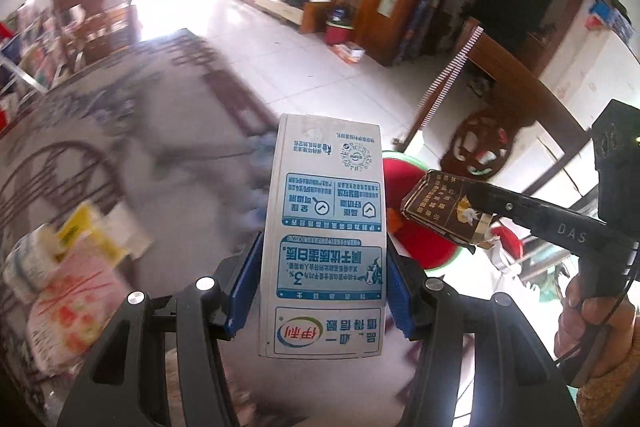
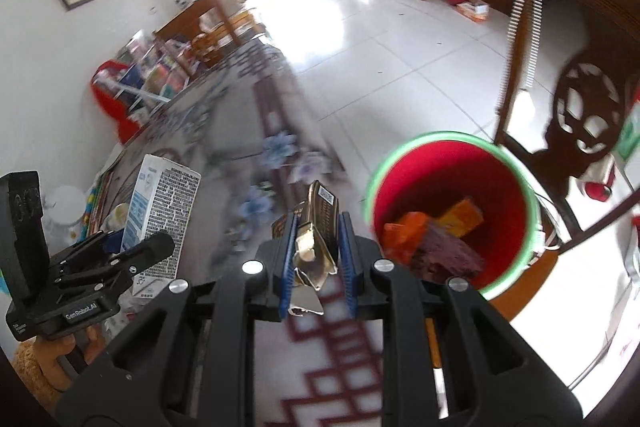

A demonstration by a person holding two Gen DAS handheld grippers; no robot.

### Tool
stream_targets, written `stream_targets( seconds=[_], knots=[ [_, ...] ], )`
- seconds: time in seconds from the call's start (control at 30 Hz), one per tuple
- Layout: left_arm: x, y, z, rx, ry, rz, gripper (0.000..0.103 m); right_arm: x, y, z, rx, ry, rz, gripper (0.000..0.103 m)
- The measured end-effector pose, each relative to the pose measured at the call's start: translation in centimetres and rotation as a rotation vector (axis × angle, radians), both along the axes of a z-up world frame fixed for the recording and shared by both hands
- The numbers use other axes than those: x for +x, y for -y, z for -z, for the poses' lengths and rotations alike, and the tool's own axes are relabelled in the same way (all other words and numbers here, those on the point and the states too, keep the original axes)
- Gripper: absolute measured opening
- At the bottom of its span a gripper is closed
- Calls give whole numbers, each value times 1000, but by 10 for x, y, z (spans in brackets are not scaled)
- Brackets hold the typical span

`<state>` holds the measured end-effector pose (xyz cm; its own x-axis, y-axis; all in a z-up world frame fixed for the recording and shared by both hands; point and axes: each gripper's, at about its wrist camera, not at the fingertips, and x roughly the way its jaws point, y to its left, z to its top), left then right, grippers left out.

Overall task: Collect trash
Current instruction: 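Carry the milk carton and gold box to the red bucket and open both tools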

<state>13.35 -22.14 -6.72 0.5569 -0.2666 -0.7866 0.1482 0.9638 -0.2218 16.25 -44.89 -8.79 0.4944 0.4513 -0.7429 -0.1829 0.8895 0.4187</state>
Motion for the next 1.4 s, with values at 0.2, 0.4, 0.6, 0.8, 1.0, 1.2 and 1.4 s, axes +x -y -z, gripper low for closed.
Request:
stream_targets(
  seconds=[0.2,0.4,0.6,0.8,1.0,1.2,1.4],
  knots=[
    [28,51,8,-16,-17,92,53,11,48,12,-14,-21,83,20],
    [63,93,16,-23,-35,144,53,31,83,25,17,-42,153,21],
    [85,117,34,-41,-98,159,53,39,96,34,18,-57,195,21],
    [91,122,40,-35,-106,153,74,42,102,28,-24,-26,233,52],
    [84,109,27,-44,-72,145,74,39,101,24,-37,-15,241,53],
    [63,81,10,-55,-31,115,74,37,81,21,-35,-15,226,58],
    [33,36,5,-94,-29,46,74,32,36,16,-45,-13,163,61]
  ],
)
